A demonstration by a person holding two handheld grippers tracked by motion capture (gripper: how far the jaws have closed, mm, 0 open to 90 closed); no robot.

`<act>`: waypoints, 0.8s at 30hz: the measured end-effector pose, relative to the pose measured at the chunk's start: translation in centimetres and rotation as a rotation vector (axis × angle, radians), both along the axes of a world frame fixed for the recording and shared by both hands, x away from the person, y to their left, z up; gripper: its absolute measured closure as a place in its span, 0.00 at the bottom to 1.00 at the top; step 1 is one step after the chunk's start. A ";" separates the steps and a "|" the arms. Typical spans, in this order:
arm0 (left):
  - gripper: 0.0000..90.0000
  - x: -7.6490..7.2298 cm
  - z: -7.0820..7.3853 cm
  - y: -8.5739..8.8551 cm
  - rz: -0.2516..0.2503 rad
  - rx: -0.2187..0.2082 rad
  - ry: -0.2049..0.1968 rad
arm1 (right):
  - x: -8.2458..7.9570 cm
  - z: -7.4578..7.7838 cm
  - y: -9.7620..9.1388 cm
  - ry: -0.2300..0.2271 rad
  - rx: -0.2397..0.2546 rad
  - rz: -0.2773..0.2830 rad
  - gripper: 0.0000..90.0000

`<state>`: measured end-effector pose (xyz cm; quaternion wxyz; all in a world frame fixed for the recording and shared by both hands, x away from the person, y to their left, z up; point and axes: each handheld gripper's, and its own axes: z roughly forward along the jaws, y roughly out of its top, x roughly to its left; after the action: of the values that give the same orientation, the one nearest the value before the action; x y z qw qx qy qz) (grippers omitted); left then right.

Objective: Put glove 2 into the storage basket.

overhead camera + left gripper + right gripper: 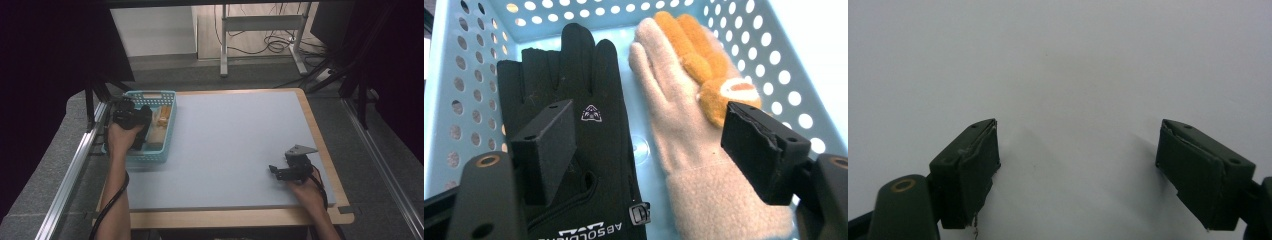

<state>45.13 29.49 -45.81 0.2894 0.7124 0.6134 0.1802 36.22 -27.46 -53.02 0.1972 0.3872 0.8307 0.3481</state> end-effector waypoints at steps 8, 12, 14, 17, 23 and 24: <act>0.19 -1.2 0.5 0.1 -0.033 0.000 -0.029 | 0.0 0.0 0.0 0.000 -0.002 0.000 0.19; 0.16 -1.6 0.7 0.0 -0.052 0.000 -0.036 | 0.0 0.0 0.0 0.000 -0.002 0.000 0.19; 0.14 -1.8 0.8 -0.1 -0.059 0.004 -0.040 | 0.0 0.0 0.0 0.000 -0.003 0.000 0.19; 0.11 -2.2 0.9 -0.2 -0.068 0.000 -0.044 | 0.0 0.0 0.0 -0.001 -0.003 -0.001 0.19; 0.06 -2.9 1.3 -0.5 -0.102 -0.005 -0.059 | 0.0 0.0 0.0 0.000 -0.003 -0.001 0.19; 0.06 -3.1 1.3 -0.6 -0.109 -0.005 -0.061 | 0.0 0.0 0.0 0.000 -0.003 -0.001 0.19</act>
<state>42.05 28.93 -44.47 0.3191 0.7382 0.5652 0.1840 36.20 -27.45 -53.01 0.1980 0.3870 0.8311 0.3469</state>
